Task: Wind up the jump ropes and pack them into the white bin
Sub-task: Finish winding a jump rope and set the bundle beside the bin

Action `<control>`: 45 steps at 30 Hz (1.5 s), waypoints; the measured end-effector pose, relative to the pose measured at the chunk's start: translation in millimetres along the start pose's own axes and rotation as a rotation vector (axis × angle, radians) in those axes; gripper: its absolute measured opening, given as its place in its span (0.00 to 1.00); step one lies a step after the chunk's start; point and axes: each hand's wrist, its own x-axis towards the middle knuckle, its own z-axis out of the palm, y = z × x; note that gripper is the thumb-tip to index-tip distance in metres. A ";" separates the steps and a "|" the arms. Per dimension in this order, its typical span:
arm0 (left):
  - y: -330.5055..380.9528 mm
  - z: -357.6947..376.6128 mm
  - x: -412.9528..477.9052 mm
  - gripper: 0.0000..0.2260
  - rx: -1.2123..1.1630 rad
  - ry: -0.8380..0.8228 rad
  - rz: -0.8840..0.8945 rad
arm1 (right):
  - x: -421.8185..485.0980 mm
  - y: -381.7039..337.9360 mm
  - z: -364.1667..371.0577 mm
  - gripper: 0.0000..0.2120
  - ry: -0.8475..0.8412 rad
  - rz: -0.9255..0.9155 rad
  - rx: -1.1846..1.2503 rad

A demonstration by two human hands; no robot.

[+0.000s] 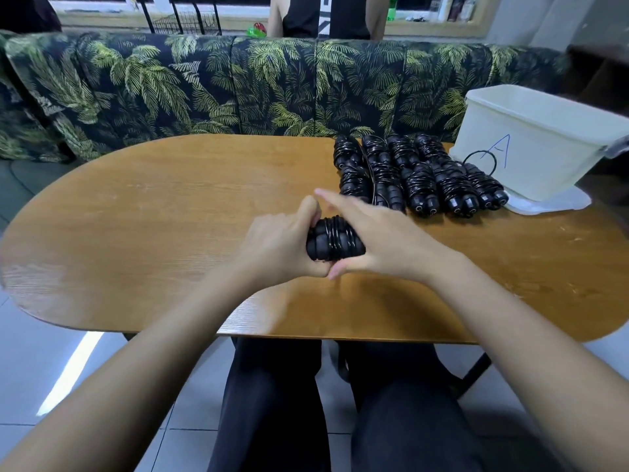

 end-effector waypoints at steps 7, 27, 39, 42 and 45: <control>0.2 2.5 5.0 0.50 0.035 0.430 -0.114 | 0.5 11.4 16.4 0.38 0.193 0.025 0.240; -30.1 4.5 43.7 0.14 -0.019 -0.186 0.561 | -46.1 20.0 15.4 0.32 -0.103 -0.259 -0.108; 9.8 25.4 34.4 0.17 0.337 0.309 0.350 | -17.4 5.9 24.1 0.43 0.052 0.303 -0.259; 15.3 32.9 22.1 0.17 0.281 0.368 0.201 | -13.3 14.4 32.1 0.38 0.123 0.342 -0.206; 23.5 43.8 9.8 0.15 0.189 0.391 0.069 | -9.7 16.9 41.2 0.34 0.188 0.394 -0.072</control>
